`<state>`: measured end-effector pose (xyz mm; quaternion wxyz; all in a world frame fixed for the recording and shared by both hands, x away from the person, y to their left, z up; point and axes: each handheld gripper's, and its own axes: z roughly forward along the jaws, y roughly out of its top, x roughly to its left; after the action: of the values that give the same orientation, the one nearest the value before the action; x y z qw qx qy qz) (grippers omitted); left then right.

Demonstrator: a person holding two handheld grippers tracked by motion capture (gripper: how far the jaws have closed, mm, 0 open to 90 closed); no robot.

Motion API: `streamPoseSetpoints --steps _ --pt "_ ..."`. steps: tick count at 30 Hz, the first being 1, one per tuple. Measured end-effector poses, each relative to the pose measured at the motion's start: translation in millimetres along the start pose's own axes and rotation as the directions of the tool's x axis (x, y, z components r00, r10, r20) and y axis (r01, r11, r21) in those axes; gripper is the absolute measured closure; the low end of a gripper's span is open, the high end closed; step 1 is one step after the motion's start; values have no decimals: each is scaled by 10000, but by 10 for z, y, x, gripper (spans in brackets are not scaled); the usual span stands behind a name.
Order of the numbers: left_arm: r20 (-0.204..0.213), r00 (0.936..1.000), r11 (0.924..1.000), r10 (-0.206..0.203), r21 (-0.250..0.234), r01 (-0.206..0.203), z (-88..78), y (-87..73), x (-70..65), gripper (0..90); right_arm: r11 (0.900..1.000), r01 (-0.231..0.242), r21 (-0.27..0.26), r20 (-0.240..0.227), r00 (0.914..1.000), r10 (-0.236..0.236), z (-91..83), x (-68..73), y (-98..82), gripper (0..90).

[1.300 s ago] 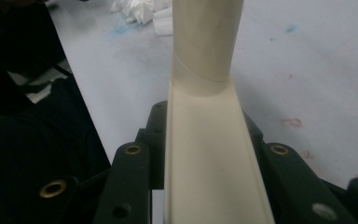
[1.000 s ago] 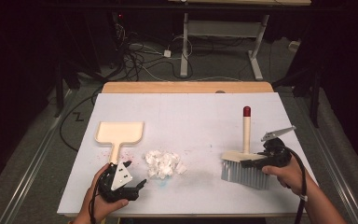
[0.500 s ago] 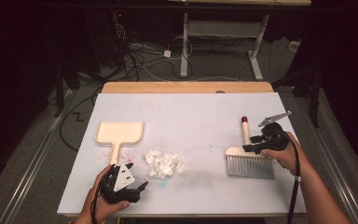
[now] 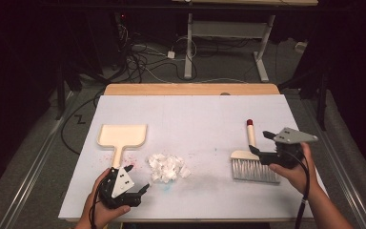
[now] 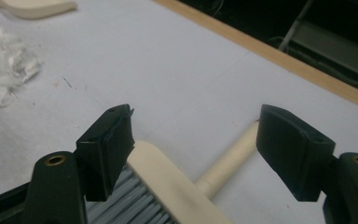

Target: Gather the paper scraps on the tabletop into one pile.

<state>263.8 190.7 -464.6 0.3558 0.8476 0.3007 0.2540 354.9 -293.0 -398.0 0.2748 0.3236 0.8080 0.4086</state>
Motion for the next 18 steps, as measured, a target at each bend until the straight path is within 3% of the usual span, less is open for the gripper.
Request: streamPoseSetpoints --steps 4,9,10,13,18 --pt "-104 9999 9999 1 -170 -2 -18 6 -9 182 9988 65 -478 770 9970 -28 -201 170 -148 264" --pt "-309 9989 9991 344 -231 -352 -52 12 -41 168 9935 407 -1064 1595 9869 -233 -389 337 -359 257" --pt "-301 9991 9992 307 -233 -314 -52 7 -36 168 9910 487 -1244 1630 9862 -280 -422 354 -401 257" --pt "-384 9991 9996 200 -168 -207 -36 -1 -14 168 9935 438 -1053 1535 9878 -273 -443 364 -472 245" --pt "-445 9987 9997 253 -64 -256 -22 4 -18 168 9934 395 -1080 1540 9878 -225 -418 365 -444 235"
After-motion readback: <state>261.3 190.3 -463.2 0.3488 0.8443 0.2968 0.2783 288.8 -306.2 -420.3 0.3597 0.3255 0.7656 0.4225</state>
